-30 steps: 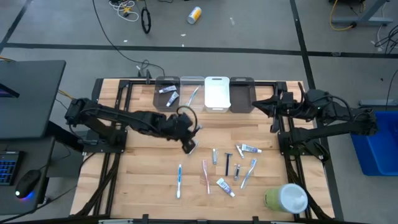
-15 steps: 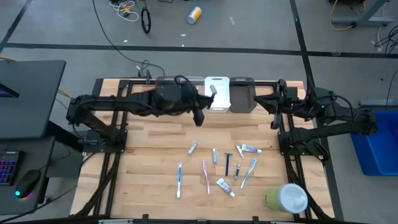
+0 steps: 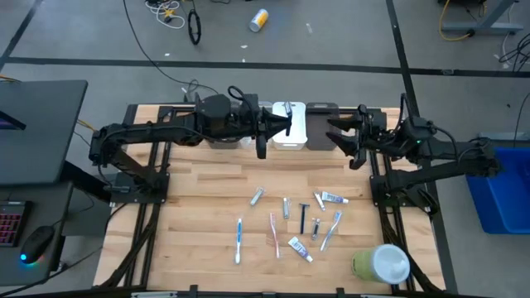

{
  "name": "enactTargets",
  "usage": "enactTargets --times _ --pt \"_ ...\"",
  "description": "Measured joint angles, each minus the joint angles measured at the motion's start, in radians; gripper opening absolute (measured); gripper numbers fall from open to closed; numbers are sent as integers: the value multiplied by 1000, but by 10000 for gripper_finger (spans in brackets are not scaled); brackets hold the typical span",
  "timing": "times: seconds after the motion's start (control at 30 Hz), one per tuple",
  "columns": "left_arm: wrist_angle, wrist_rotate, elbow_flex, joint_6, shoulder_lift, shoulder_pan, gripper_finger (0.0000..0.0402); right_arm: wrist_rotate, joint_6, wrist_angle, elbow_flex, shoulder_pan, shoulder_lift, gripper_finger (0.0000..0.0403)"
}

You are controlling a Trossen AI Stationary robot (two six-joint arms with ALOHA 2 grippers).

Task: Pick & Place Travel size toiletries
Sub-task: Put the blue razor into the white bin

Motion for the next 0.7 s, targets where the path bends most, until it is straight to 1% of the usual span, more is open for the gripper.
enactTargets --times 0.1,0.2,0.3,0.5,0.6,0.7 --pt "-7 4 -1 -8 7 -1 46 -3 13 64 0 -9 40 257" --pt "9 11 0 -11 22 -2 46 -35 54 110 0 -32 75 267" --pt "5 29 -1 -27 31 -1 46 -88 90 137 0 -55 106 262" --pt "1 44 -2 -28 41 -1 46 -161 130 189 0 -99 154 240" --pt "0 44 -2 -26 41 0 46 -202 148 196 0 -127 175 239" --pt "0 43 -2 -26 41 3 46 -242 157 202 0 -150 199 247"
